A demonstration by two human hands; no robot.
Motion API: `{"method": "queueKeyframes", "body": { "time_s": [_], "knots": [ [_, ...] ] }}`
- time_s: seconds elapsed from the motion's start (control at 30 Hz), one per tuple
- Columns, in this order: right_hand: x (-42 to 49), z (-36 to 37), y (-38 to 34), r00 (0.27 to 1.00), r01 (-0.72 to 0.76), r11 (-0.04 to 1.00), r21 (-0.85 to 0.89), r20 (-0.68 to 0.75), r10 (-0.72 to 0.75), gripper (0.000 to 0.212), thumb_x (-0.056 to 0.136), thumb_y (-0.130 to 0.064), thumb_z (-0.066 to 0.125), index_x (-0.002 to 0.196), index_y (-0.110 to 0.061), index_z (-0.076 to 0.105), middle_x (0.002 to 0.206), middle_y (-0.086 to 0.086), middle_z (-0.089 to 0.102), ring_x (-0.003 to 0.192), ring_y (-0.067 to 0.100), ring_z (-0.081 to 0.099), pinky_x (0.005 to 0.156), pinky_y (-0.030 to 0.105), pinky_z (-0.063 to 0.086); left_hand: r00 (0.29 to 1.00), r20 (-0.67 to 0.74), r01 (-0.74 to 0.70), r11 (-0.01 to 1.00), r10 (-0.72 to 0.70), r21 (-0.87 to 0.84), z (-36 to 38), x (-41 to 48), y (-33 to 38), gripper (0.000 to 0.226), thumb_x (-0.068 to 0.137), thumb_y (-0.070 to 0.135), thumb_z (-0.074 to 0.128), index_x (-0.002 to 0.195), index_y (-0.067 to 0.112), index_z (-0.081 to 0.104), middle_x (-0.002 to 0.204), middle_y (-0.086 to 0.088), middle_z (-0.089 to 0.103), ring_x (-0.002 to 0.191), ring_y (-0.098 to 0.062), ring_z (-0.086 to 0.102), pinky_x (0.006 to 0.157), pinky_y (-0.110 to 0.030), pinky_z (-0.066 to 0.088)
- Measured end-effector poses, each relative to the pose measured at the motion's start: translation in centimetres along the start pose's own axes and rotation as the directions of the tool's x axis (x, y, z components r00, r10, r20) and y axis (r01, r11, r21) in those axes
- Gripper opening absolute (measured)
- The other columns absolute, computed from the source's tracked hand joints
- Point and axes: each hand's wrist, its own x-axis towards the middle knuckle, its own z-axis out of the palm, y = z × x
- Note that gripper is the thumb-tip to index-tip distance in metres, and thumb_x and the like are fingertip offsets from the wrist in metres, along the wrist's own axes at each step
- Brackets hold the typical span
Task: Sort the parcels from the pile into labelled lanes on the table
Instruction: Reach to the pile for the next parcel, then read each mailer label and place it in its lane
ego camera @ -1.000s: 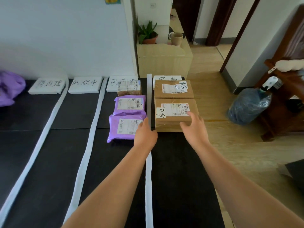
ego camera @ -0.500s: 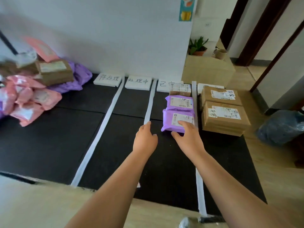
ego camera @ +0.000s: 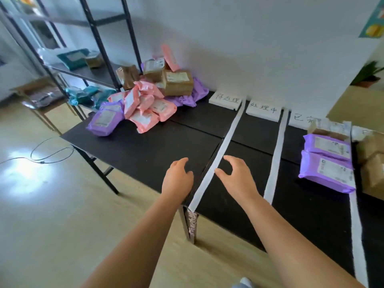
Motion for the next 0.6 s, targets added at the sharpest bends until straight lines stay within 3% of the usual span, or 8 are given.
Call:
{"method": "queueKeyframes", "body": {
  "time_s": [0.1, 0.2, 0.3, 0.43, 0.6],
  "knots": [
    [1.5, 2.7, -2.4, 0.997, 0.038, 0.999, -0.005, 0.067, -0.038, 0.054, 0.095, -0.037, 0.063, 0.145, -0.023, 0.046, 0.148, -0.003, 0.044, 0.137, 0.014, 0.041, 0.102, 0.028, 0.040, 0.998, -0.037, 0.054, 0.998, -0.054, -0.009, -2.4, 1.4, -2.6, 0.051, 0.100, 0.019, 0.047, 0.150, 0.024, 0.038, 0.154, 0.001, 0.037, 0.126, -0.019, 0.051, 0.088, -0.024, 0.039],
    [4.0, 4.6, -4.3, 0.992, 0.074, 0.997, -0.004, 0.105, -0.073, 0.054, 0.096, -0.036, 0.062, 0.146, -0.023, 0.045, 0.148, -0.003, 0.044, 0.138, 0.015, 0.040, 0.103, 0.028, 0.039, 0.995, -0.059, 0.075, 0.997, -0.076, -0.010, -4.2, 3.7, -4.0, 0.050, 0.101, 0.020, 0.048, 0.150, 0.025, 0.038, 0.153, 0.001, 0.038, 0.124, -0.020, 0.053, 0.090, -0.025, 0.042],
    [7.6, 6.2, -6.3, 0.990, 0.091, 0.996, 0.015, 0.109, -0.092, 0.053, 0.097, -0.036, 0.062, 0.146, -0.022, 0.045, 0.149, -0.003, 0.043, 0.138, 0.015, 0.041, 0.104, 0.029, 0.040, 0.994, -0.068, 0.087, 0.996, -0.088, -0.013, -5.8, 6.9, -4.7, 0.050, 0.100, 0.021, 0.048, 0.149, 0.026, 0.039, 0.152, 0.001, 0.039, 0.118, -0.021, 0.057, 0.092, -0.034, 0.052],
    [13.4, 8.2, -9.0, 0.989, 0.100, 0.994, 0.041, 0.110, -0.104, 0.052, 0.096, -0.036, 0.062, 0.144, -0.023, 0.046, 0.148, -0.002, 0.043, 0.138, 0.015, 0.039, 0.102, 0.029, 0.039, 0.993, -0.098, 0.073, 0.997, -0.073, -0.002, -8.1, 12.1, -4.6, 0.050, 0.100, 0.021, 0.048, 0.149, 0.026, 0.040, 0.152, 0.002, 0.040, 0.121, -0.016, 0.053, 0.081, -0.026, 0.046],
    [18.9, 10.1, -12.2, 0.986, 0.115, 0.992, 0.047, 0.114, -0.120, 0.053, 0.096, -0.034, 0.063, 0.145, -0.021, 0.047, 0.147, -0.001, 0.045, 0.136, 0.016, 0.042, 0.101, 0.026, 0.036, 0.989, -0.129, 0.066, 0.998, -0.066, -0.006, -10.9, 17.7, -4.7, 0.052, 0.099, 0.021, 0.050, 0.149, 0.028, 0.039, 0.148, 0.001, 0.044, 0.112, -0.016, 0.056, 0.079, -0.028, 0.049]
  ]
}}
